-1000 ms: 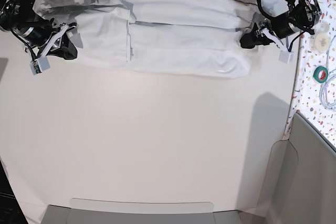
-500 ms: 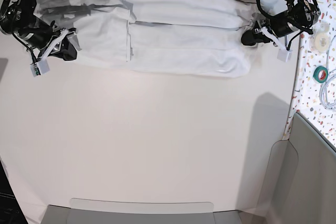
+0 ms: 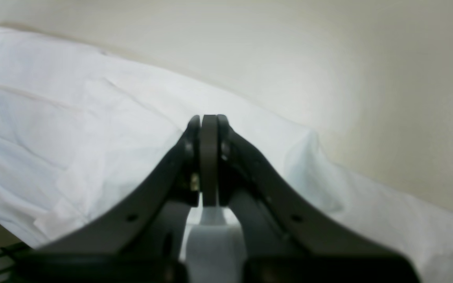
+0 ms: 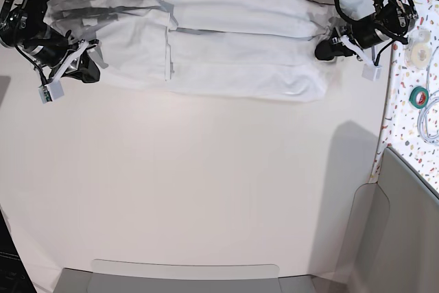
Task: Layout the t-shirt on the table in an organized manner, then fold the t-shirt properly
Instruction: 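Grasp the strip end with the left gripper and fold it toward the right gripper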
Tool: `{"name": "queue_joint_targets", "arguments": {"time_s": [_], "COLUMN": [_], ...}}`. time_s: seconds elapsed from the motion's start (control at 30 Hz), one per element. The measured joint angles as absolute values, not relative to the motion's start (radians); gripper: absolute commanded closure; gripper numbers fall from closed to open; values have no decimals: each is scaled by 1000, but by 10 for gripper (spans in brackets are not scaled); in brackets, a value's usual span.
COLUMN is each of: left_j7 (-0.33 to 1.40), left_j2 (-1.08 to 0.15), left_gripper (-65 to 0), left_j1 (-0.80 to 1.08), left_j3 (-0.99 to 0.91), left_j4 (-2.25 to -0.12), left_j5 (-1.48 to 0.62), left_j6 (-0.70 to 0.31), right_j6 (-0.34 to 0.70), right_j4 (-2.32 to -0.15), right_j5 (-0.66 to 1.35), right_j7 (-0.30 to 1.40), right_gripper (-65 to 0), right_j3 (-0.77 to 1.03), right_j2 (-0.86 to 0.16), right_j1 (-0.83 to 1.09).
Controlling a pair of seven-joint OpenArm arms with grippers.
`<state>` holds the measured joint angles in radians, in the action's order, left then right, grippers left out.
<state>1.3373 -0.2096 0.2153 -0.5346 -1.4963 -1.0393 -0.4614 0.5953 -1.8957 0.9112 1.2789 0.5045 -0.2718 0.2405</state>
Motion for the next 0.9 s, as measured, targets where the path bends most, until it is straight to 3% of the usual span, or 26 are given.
{"name": "queue_joint_targets", "arguments": {"time_s": [0.13,0.5,0.7,0.9], "left_j7": [1339,1365,1359,1330], "left_j2": [-208,-183,-179,-163], "left_gripper": [0,0,0,0], "left_j1": [213,227,279,276], "left_j3": [-535,-459,-278,-68], "left_j4": [-1516,-1895,-1979,-1985], "left_j5": [-1030,-985,-986,-978], "left_j6": [-461,-453,-453,-453], "right_j6": [595,595,595,595], "right_j4": [-1897,-1900,-1900,-1900], "right_j5": [912,913,884,715], "right_j7": [1279,1279,1279,1281], "right_gripper": [0,0,0,0], "right_j3": [506,524,662,824], "right_j2": [-245,-251,-259,-257], "right_j1": [241,215,212,211]}}
